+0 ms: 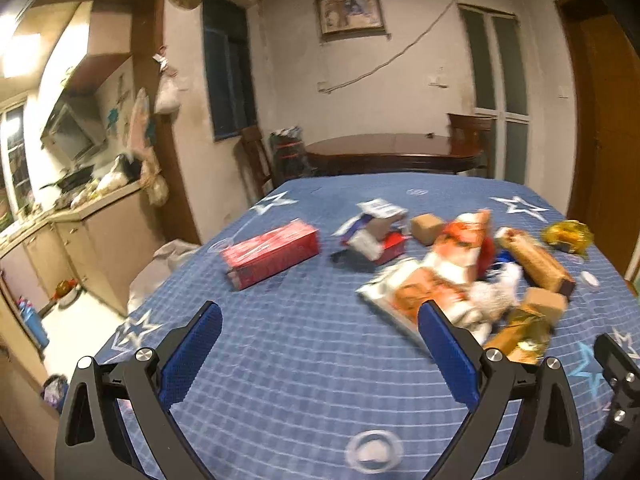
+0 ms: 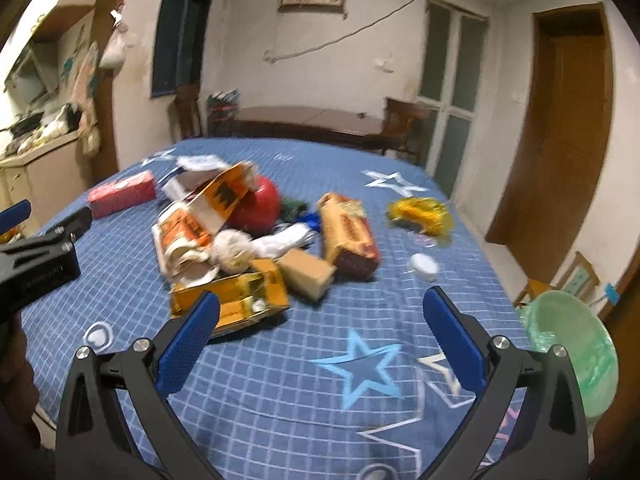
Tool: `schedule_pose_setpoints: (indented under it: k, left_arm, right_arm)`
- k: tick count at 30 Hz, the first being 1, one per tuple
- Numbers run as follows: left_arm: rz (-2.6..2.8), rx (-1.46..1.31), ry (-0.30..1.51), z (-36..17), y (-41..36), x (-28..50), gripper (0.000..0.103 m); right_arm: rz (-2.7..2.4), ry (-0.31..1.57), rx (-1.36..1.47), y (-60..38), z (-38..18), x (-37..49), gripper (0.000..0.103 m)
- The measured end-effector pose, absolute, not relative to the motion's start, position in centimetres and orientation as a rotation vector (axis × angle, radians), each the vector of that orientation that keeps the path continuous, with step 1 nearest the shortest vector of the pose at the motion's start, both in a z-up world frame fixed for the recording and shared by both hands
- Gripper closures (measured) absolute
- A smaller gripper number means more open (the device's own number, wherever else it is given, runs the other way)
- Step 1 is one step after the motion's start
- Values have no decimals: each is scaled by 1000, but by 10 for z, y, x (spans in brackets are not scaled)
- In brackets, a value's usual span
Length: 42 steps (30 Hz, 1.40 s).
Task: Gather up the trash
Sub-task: 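Grasp the gold cigarette pack with the right gripper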
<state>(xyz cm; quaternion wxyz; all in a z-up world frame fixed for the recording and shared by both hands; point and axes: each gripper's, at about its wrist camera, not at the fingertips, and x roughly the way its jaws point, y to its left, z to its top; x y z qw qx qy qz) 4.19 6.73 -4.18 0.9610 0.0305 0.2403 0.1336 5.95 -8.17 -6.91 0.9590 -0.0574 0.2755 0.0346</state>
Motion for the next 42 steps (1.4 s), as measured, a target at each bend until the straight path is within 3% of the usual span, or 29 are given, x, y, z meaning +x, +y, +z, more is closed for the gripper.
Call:
schedule_pose_setpoints:
  k: [8,20,21,24,26,27,28,33,40,42]
  left_arm:
    - [345,-2,528,-48,110,41,5]
    - [319,-2,553,-57,113,47,5]
    - [316,-6,557,-58,113,48,5]
    - [304,-14,564,-59,112,50,5]
    - [288,-20,566,-58,111,52,5]
    - [273,-25,567,-56,110,54,5]
    - [258,-27,565,-54,107,56,5]
    - [89,-24,560,-37,87,78,5]
    - [-129,113,549,-26,42,113,5]
    - [-178,161,546,-28,26,124,10]
  right_arm:
    - [202,763,-2,-57,-91,107,5]
    - [128,900,-18,-17,-125,136,5]
    - [134,900,-3,-19,-125,137,7]
    - [152,892,64,-31,-125,136,26]
    - [167,885,98,-40,-124,133,28]
    - [168,877,103,-44,-123,132,55]
    - [167,878,97,-47,-122,129,69]
    - [191,879,117,-62,-123,115,75]
    - [187,873,161,-95,-122,93,77]
    - [182,855,167,-102,-120,86,77]
